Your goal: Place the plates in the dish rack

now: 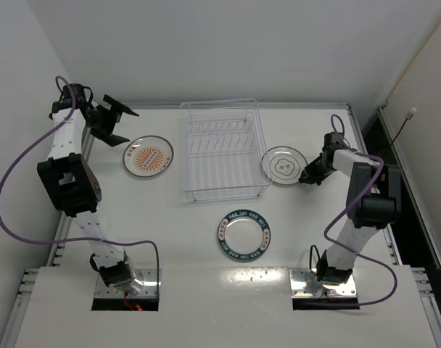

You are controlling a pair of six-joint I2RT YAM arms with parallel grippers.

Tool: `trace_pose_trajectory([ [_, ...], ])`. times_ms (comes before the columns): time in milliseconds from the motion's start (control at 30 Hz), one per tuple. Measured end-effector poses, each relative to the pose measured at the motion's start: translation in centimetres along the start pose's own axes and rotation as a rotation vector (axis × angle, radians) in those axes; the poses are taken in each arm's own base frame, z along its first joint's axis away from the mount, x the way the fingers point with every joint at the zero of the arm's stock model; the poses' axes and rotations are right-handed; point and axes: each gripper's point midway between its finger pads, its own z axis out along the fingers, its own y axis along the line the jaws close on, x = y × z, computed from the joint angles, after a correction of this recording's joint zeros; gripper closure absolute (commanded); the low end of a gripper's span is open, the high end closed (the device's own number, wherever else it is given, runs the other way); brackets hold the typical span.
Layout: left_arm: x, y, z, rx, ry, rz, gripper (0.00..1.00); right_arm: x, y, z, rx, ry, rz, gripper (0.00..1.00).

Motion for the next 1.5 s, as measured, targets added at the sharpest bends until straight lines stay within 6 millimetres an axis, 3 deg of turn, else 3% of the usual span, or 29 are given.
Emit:
trace_pose_trajectory([
  [67, 0.1, 0.1, 0.1, -0.001, 0.003, -0.002, 0.00, 0.2, -0.2, 0.4, 0.003, 0.012, -0.002, 0.82],
  [200, 0.2, 0.4, 0.2, -0.006, 0.011, -0.009, 0.00, 0.5, -0.4, 0.8, 0.008, 0.032, -0.007, 0.69],
  [467, 0.5, 0.9, 0.5, -0.016, 0.021, -0.021, 0.00, 0.6, -0.1, 1.3, 0.017, 0.044, -0.012, 0.67],
  [567, 0.6, 1.3, 0.7, -0.024, 0.028, -0.028, 0.00, 0.5, 0.1, 1.4, 0.027, 0.039, -0.009, 0.77],
  [633, 0.8, 1.6, 0.9, -0.030, 0.034, -0.033, 0.00, 0.4, 0.4, 1.6, 0.028, 0.038, -0.009, 0.98],
  [767, 0.9, 1.9, 1.0, -0.037, 0.040, -0.039, 0.00, -0.7, 2.3, 1.4, -0.030, 0.021, -0.004, 1.00],
  [933, 0.9, 1.9, 1.0, -0.037, 0.040, -0.039, 0.00, -1.4, 2.9, 0.8, -0.034, -0.023, -0.027, 1.00],
  [1067, 1.0, 1.9, 1.1, -0.038, 0.041, -0.040, 0.00, -3.3, 4.2, -2.9, -0.033, -0.136, -0.076, 1.00],
  [1200, 1.0, 2.0, 1.1, -0.039, 0.042, -0.042, 0.00, -8.1, 8.8, -8.5, -0.067, -0.344, -0.164, 1.00],
  [1267, 1.0, 2.0, 1.1, -0.039, 0.042, -0.041, 0.00, -9.5, 11.4, -11.3, -0.086, -0.444, -0.218, 1.00],
  [1367, 1.0, 2.0, 1.1, -0.039, 0.042, -0.041, 0.00, -9.4, 16.2, -15.0, -0.144, -0.562, -0.318, 1.00],
  [1500, 1.0, 2.0, 1.1, -0.039, 0.042, -0.041, 0.00, -7.1, 20.9, -18.4, -0.190, -0.660, -0.445, 1.00],
])
